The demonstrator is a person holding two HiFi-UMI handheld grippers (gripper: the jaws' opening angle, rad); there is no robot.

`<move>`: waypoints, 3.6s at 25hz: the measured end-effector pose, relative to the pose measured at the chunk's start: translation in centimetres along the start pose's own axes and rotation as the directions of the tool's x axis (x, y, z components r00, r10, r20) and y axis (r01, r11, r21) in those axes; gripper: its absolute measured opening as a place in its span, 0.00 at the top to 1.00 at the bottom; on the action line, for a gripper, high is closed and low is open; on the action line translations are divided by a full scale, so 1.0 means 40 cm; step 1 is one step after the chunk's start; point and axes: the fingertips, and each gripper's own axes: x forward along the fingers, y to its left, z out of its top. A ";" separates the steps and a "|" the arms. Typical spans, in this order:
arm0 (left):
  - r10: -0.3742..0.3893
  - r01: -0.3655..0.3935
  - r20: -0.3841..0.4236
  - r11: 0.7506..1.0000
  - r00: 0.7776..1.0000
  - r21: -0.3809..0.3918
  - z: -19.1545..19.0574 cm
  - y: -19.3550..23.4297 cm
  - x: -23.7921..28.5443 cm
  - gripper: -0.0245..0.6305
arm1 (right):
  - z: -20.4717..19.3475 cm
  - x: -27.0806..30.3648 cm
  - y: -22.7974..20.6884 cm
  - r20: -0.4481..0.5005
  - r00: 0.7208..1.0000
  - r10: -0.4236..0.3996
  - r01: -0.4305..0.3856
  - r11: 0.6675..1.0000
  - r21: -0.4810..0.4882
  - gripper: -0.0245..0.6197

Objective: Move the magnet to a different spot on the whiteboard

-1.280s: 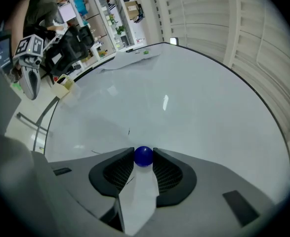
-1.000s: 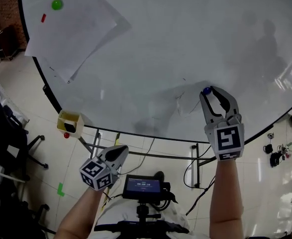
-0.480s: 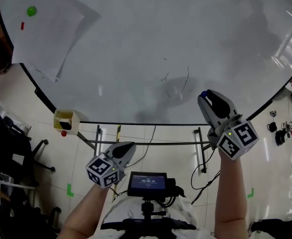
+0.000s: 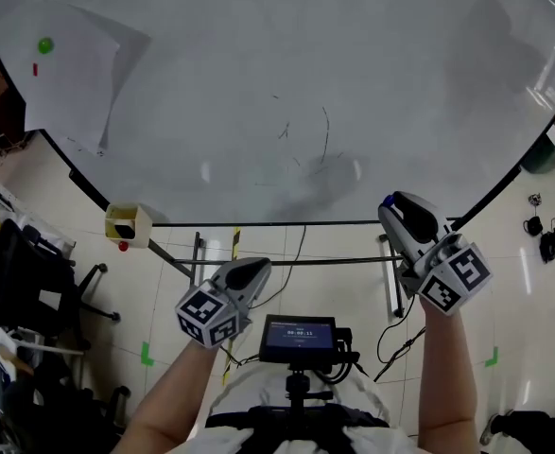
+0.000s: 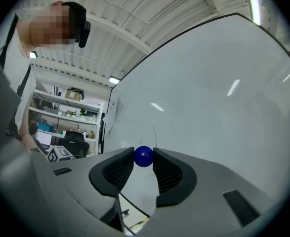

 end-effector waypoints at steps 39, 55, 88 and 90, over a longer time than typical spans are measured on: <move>0.050 -0.051 -0.008 0.996 0.999 -0.076 -0.085 -0.554 0.221 0.96 | -0.304 -0.609 -0.021 -0.003 0.978 0.210 -0.195 0.915 0.353 0.72; 0.071 -0.072 -0.022 0.996 0.997 -0.060 -0.115 -0.600 0.228 0.95 | -0.317 -0.661 -0.017 0.010 0.979 0.204 -0.193 0.909 0.370 0.72; 0.126 -0.127 -0.019 0.991 0.992 -0.043 -0.095 -0.633 0.205 0.95 | -0.295 -0.686 -0.019 0.046 0.975 0.216 -0.217 0.900 0.378 0.72; 0.141 -0.141 -0.021 0.989 0.990 -0.039 -0.093 -0.633 0.196 0.95 | -0.292 -0.683 -0.015 0.053 0.973 0.224 -0.227 0.898 0.377 0.72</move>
